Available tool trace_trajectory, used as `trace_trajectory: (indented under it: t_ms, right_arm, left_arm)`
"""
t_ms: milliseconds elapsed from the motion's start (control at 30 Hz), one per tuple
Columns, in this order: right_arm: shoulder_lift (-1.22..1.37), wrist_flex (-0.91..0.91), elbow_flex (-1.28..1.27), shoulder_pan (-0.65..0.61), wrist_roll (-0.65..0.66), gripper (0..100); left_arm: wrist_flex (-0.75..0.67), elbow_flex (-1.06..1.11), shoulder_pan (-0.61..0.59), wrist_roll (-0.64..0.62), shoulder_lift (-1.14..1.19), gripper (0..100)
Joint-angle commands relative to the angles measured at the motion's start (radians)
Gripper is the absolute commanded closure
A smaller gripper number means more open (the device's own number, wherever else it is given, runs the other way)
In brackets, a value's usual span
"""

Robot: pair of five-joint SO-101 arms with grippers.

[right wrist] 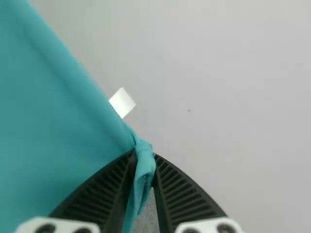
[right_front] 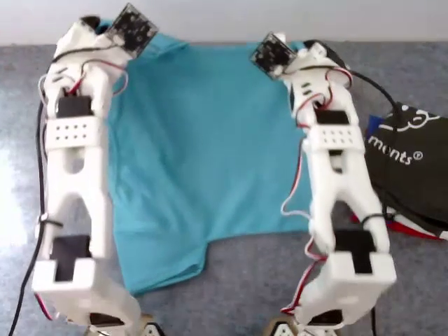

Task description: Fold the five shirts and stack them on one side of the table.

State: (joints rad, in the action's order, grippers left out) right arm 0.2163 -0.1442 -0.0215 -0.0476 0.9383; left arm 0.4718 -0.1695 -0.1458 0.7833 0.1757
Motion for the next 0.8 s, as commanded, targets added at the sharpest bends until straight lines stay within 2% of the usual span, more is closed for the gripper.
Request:
trace_trajectory:
  t_ms: [0,100,333,533,700,767]
  right_arm:
    - [0.039,0.027,0.11,0.024,0.011,98.8]
    - [0.051,0.012,0.118,0.018,0.009,98.8]
    - [0.031,-0.162,0.12,0.005,-0.034,98.8]
    - [-0.056,-0.45,0.118,0.041,-0.149,98.8]
    - [-0.14,-0.685,0.118,0.033,-0.216,98.8]
    - [-0.16,-0.759,0.118,0.033,-0.224,98.8]
  left_arm:
    - [0.078,-0.206,0.005,0.015,0.055,99]
    - [0.245,-0.312,0.006,0.015,0.089,99]
    - [0.657,-0.417,0.006,0.017,0.092,99]
    - [0.982,-0.469,0.009,0.017,0.092,99]
    - [1.252,-0.47,0.058,0.014,0.092,99]
    - [1.284,-0.449,0.077,-0.014,0.089,99]
